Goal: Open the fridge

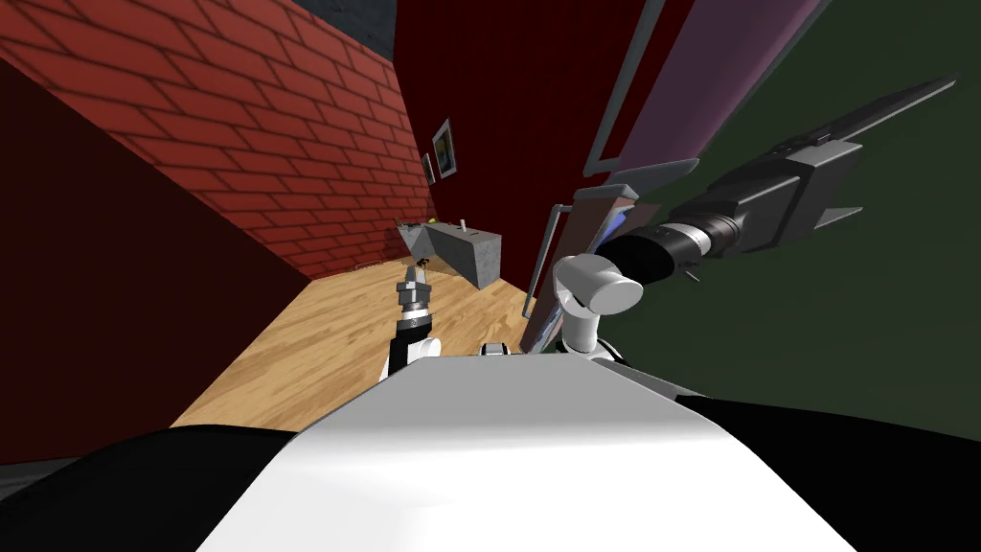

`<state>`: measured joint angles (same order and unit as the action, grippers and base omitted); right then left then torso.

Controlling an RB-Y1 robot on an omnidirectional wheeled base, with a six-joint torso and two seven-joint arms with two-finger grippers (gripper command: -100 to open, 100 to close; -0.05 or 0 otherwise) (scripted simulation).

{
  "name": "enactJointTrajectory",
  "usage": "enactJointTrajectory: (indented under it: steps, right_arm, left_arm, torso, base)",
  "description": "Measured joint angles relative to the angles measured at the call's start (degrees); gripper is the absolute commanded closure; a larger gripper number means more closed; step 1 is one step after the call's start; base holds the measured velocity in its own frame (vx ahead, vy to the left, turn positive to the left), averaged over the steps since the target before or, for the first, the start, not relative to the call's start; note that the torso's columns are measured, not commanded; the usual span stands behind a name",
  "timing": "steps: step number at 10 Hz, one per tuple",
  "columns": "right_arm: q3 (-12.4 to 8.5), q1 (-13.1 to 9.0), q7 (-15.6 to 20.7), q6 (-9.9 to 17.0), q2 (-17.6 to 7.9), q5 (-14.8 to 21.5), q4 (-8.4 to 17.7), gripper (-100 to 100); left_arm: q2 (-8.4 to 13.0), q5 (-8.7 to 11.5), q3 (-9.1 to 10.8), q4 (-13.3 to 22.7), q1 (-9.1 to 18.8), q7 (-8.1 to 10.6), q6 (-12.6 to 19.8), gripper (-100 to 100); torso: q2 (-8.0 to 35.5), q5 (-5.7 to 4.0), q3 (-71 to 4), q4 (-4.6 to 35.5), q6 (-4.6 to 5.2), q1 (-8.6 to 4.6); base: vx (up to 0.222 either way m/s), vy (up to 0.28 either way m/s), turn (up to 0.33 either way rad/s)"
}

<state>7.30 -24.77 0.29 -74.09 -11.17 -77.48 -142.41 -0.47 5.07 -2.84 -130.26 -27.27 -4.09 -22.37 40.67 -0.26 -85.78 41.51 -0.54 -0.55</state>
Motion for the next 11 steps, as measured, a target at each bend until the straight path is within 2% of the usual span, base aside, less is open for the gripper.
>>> enactJointTrajectory:
  steps: [4, 7, 9, 10, 11]
  right_arm:
    - [-0.63, -3.81, 0.49, -3.71, 0.27, -4.66, 0.37, -100]
    - [-0.63, -6.61, 1.91, -6.08, 0.91, -7.77, -0.38, -100]
    - [-0.34, -7.12, 1.26, -6.92, 1.13, -8.74, 0.07, -100]
    - [-0.65, -8.29, 1.97, -7.64, 1.47, -9.74, -0.26, -100]
    - [-0.10, -8.84, 2.18, -8.22, 1.86, -9.94, -0.12, -100]
  left_arm:
    - [0.00, 0.00, 0.00, 0.00, 0.00, 0.00, 0.00, 0]
    - [0.00, 0.00, 0.00, 0.00, 0.00, 0.00, 0.00, 0]
    - [0.00, 0.00, 0.00, -0.01, -0.01, 0.00, 0.00, 0]
    - [0.00, 0.00, 0.00, 0.00, 0.00, 0.00, 0.00, 0]
    - [0.00, 0.00, 0.00, 0.00, -0.01, 0.00, 0.00, 0]
  torso:
    - [-1.13, -0.10, -0.91, -0.51, -0.40, -0.25]
    - [-1.62, -0.20, -1.23, -0.81, -0.72, -0.24]
    - [-1.92, -0.28, -1.36, -0.94, -0.68, -0.24]
    - [-2.07, -0.26, -1.54, -1.04, -0.92, -0.26]
    - [-2.16, -0.28, -1.56, -1.08, -0.85, -0.18]
  base:
    - [-0.019, -0.024, 0.155]
    - [-0.032, -0.021, 0.107]
    - [-0.009, -0.015, 0.091]
    - [-0.022, -0.010, 0.105]
    - [-0.012, -0.010, -0.003]
